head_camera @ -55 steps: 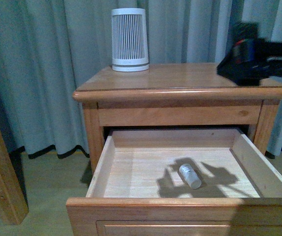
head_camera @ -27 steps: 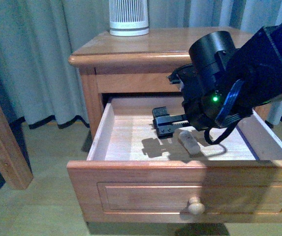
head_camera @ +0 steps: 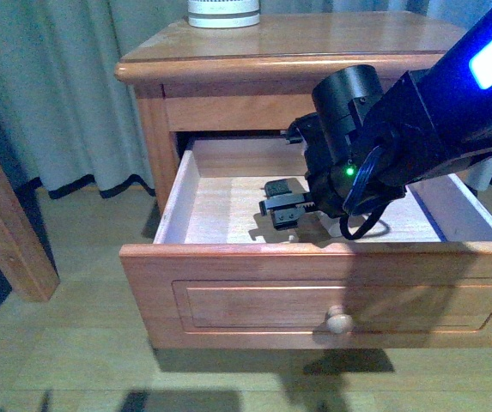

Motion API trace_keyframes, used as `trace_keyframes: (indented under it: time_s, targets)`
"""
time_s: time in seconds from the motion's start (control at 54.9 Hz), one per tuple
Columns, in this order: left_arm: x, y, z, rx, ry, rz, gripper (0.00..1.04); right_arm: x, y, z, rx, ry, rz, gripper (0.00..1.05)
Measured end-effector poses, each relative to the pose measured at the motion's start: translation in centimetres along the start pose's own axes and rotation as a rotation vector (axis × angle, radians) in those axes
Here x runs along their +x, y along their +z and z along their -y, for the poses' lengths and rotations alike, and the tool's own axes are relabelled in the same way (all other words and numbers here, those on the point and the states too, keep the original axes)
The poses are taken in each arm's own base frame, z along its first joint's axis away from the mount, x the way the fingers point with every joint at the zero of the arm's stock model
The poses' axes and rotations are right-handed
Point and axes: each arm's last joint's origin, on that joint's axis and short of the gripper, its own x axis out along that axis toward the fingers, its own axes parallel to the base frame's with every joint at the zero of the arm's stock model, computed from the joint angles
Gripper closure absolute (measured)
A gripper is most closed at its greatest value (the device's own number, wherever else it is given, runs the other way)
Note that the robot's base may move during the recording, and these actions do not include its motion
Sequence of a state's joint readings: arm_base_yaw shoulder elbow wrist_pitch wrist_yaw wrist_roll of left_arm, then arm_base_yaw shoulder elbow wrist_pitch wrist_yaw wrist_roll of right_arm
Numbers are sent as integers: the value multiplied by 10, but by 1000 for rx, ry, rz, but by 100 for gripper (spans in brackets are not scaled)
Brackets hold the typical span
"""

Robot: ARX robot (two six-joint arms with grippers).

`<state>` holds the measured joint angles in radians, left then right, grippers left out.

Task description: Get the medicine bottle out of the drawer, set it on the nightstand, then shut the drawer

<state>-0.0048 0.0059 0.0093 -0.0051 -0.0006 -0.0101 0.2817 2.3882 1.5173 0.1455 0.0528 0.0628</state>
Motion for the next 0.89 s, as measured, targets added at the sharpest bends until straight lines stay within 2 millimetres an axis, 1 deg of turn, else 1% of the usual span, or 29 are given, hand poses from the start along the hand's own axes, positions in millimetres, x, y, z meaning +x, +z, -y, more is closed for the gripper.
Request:
trace_keyframes:
  time_s: [0.091, 0.146, 0.219, 0.328, 0.401, 0.419, 0.437, 0.547, 0.638, 0.656, 0.711, 0.729, 0.783, 0.893]
  targets:
    - [0, 0, 0, 0, 0, 0, 6, -12, -7, 1, 2, 22, -3, 65]
    - [0, 0, 0, 0, 0, 0, 6, -20, -9, 0, -4, 27, -7, 72]
    - [0, 0, 0, 0, 0, 0, 6, -30, -11, -1, -11, 39, -2, 74]
    - [0, 0, 0, 0, 0, 0, 6, -54, -3, -1, -26, 52, 41, 74]
    - [0, 0, 0, 0, 0, 0, 6, -79, 16, 0, -39, 62, 117, 74]
    - [0, 0, 0, 0, 0, 0, 6, -82, 19, 1, -39, 63, 127, 74]
    - [0, 0, 0, 0, 0, 0, 6, -91, 27, 1, -42, 70, 154, 74]
    - [0, 0, 0, 0, 0, 0, 6, -121, 55, 6, -50, 78, 252, 74]
    - [0, 0, 0, 0, 0, 0, 6, -147, 87, 12, -57, 79, 347, 75]
    - [0, 0, 0, 0, 0, 0, 6, -154, 97, 15, -59, 77, 376, 75]
    - [0, 0, 0, 0, 0, 0, 6, -161, 110, 19, -61, 69, 410, 75]
    - [0, 0, 0, 0, 0, 0, 6, -165, 117, 20, -63, 64, 428, 75]
    - [0, 0, 0, 0, 0, 0, 6, -168, 130, 24, -63, 52, 460, 75]
    - [0, 0, 0, 0, 0, 0, 6, -165, 156, 33, -68, 17, 518, 75]
